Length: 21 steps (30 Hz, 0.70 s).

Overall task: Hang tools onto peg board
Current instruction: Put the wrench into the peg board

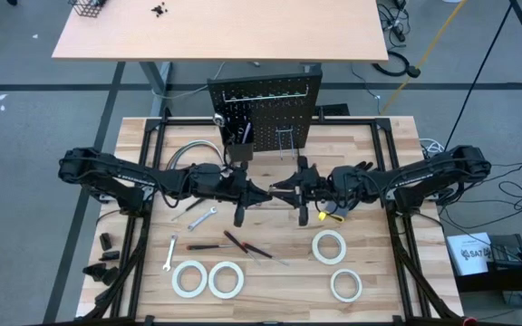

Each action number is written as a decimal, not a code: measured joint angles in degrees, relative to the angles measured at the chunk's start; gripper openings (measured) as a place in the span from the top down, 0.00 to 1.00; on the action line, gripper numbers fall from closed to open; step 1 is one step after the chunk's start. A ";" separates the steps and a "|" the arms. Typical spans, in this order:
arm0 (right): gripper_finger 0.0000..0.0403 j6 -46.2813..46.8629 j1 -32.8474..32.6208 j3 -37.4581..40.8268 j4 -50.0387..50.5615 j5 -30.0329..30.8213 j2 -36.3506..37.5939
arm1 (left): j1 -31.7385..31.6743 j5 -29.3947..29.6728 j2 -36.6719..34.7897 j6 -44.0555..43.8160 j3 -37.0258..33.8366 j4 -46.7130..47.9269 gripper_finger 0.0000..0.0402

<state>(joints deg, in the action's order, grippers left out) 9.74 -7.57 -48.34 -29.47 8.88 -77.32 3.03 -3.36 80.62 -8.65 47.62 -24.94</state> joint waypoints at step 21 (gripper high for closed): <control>0.98 1.18 0.42 0.00 -1.30 0.07 -0.49 | 0.00 -0.48 -0.02 -0.02 0.00 0.57 0.93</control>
<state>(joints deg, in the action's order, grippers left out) 10.92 -7.16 -48.34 -30.77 8.96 -77.81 3.03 -3.84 80.60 -8.67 47.62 -24.38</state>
